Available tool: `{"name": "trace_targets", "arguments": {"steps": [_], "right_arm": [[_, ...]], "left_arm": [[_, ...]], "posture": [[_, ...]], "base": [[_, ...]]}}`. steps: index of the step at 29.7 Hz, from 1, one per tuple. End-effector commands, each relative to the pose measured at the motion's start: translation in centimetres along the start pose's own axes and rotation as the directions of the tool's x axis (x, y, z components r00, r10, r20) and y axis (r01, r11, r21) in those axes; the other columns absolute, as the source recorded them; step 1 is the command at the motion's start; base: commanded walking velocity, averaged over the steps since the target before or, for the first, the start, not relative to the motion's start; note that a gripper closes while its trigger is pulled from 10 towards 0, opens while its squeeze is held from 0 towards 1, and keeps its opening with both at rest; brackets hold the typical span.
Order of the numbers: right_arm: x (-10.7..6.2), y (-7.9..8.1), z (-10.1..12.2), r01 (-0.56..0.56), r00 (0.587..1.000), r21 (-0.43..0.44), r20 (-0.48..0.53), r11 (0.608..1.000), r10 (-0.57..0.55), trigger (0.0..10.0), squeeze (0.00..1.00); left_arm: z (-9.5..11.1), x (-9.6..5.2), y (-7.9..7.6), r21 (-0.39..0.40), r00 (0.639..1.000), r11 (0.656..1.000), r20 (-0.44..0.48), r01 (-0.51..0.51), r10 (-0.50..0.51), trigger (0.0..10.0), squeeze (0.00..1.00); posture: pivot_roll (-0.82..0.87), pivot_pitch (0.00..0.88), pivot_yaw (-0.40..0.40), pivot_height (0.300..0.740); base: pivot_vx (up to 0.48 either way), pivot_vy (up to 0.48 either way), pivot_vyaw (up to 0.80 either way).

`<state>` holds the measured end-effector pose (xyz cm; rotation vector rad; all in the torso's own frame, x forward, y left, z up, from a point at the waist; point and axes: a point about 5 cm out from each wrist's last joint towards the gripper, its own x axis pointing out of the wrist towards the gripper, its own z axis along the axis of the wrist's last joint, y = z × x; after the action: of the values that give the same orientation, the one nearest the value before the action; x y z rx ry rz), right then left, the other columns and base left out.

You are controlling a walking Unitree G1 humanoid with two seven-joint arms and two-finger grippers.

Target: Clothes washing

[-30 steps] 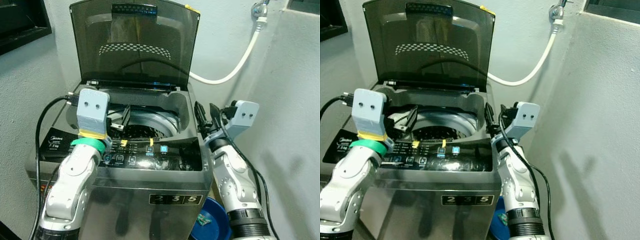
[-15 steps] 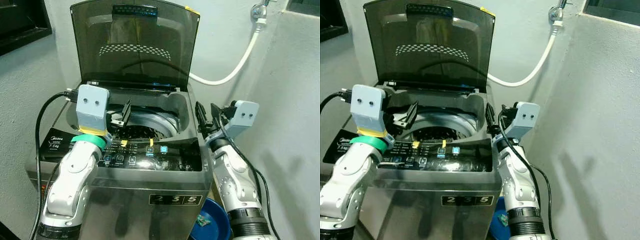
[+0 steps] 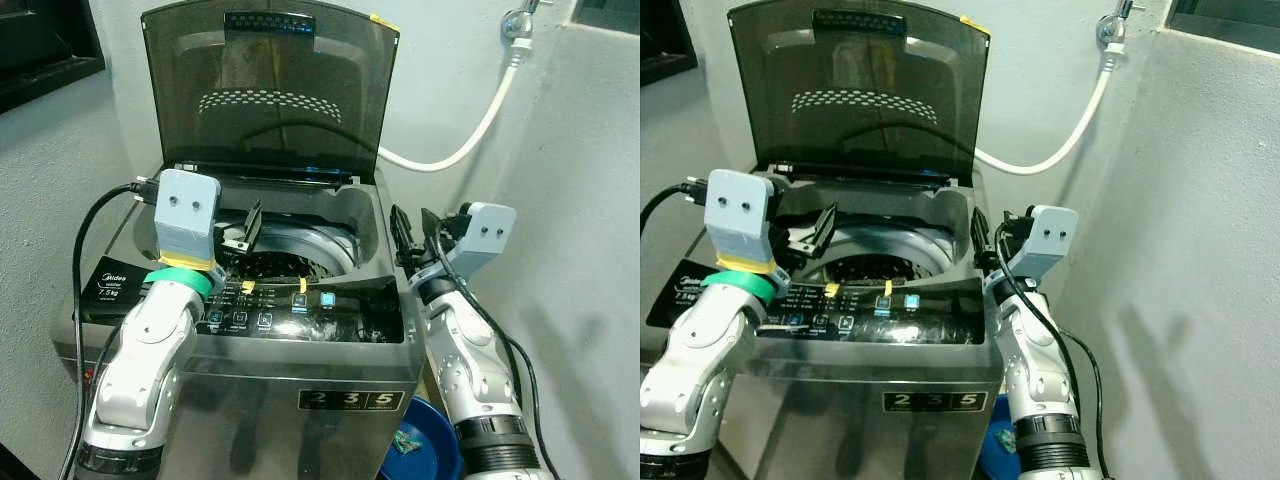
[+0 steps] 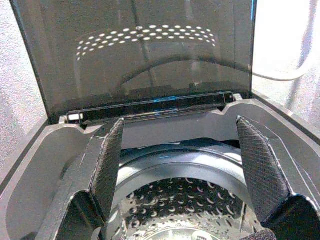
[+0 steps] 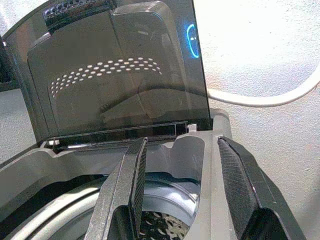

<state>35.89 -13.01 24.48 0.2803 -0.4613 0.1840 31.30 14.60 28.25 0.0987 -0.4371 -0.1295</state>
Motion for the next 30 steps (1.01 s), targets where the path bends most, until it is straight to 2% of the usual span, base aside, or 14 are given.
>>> {"name": "trace_targets", "arguments": {"steps": [1,30], "right_arm": [[0.17,0.03,0.1,0.004,1.0,-0.001,0.006,1.0,-0.004,10.0,0.0],[0.02,-0.15,0.11,0.007,1.0,-0.025,0.007,1.0,-0.007,10.0,0.0]], "left_arm": [[-0.07,0.11,-0.09,0.002,1.0,1.0,0.003,0.0,0.0,10.0,0.0],[-0.3,0.3,-0.55,-0.005,1.0,1.0,0.001,0.019,-0.019,10.0,0.0]], "posture": [[0.05,0.0,-0.014,0.74],[0.03,0.0,-0.003,0.74]], "base": [[0.0,0.0,0.0],[0.0,0.0,0.0]]}}
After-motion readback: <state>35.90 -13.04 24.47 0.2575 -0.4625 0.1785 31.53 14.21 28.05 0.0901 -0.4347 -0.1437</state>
